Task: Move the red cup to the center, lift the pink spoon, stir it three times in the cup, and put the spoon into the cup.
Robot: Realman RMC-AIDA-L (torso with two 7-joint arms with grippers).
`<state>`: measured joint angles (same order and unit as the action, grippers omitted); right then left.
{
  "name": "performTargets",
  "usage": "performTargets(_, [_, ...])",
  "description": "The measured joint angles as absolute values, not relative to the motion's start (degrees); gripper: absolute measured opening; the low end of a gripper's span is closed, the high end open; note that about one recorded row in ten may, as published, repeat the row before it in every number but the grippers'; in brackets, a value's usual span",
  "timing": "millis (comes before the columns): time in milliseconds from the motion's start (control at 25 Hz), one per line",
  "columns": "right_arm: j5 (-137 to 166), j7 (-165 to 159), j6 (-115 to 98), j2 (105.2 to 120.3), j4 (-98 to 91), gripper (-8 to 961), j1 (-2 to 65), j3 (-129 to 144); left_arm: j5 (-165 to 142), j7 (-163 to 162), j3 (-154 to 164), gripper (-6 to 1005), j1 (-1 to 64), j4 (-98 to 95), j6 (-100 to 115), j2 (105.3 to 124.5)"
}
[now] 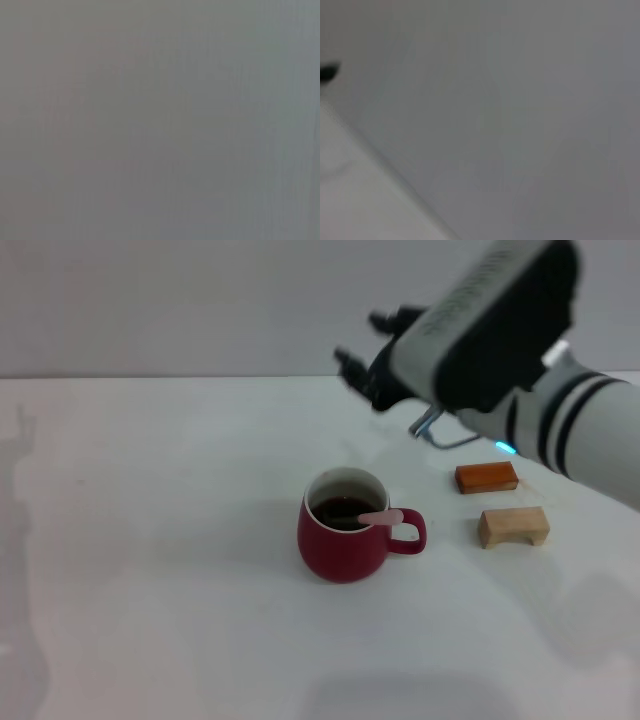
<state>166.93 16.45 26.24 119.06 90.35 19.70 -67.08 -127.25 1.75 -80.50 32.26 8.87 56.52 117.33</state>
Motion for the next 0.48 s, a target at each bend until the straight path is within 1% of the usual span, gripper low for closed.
performTargets(80, [166.93,16.07,15.84,119.09,87.21,478,17.07,-67.42,-127.26,1.75,-80.50,843,32.24,8.87,56.52,117.32])
performTargets(120, [166.77,15.76,5.10,119.09,83.54,478,14.95,-67.66,-127.26,1.75,-80.50,843,32.11,8.87,56.53,117.34])
performTargets(160, [166.77,15.76,5.10,119.09,83.54,478,14.95,-67.66,-127.26,1.75,-80.50,843,32.11,8.87,56.53,117.34])
performTargets(200, [165.86,15.03,-7.87,119.16,78.88,478,13.14,-67.97,-127.27,1.76,-80.50,843,32.00,8.87,56.53,117.36])
performTargets(240, [165.86,15.03,-7.87,119.16,78.88,478,13.14,-67.97,-127.27,1.76,-80.50,843,32.00,8.87,56.53,117.36])
performTargets(280, [164.96,14.72,-14.41,119.20,76.18,478,12.40,-68.10,-127.28,1.75,-80.50,842,31.92,8.88,56.52,117.40])
performTargets(320, [160.89,14.43,-27.24,119.27,69.96,478,11.64,-68.07,-127.28,1.75,-80.50,842,31.92,8.88,56.52,117.40])
performTargets(360, [160.89,14.43,-27.24,119.27,69.96,478,11.64,-68.07,-127.27,1.75,-80.50,842,31.80,8.87,56.52,117.47])
performTargets(400, [155.67,14.43,-39.24,119.30,62.89,478,11.66,-67.51,-127.26,1.74,-80.49,842,31.74,8.87,56.52,117.51])
performTargets(440, [155.67,14.43,-39.24,119.30,62.89,478,11.66,-67.51,-127.26,1.71,-80.44,842,31.69,8.87,56.52,117.55])
performTargets(480, [152.65,14.42,-45.77,119.31,58.54,478,11.87,-67.15,-127.26,1.68,-80.42,843,31.66,8.87,56.52,117.57])
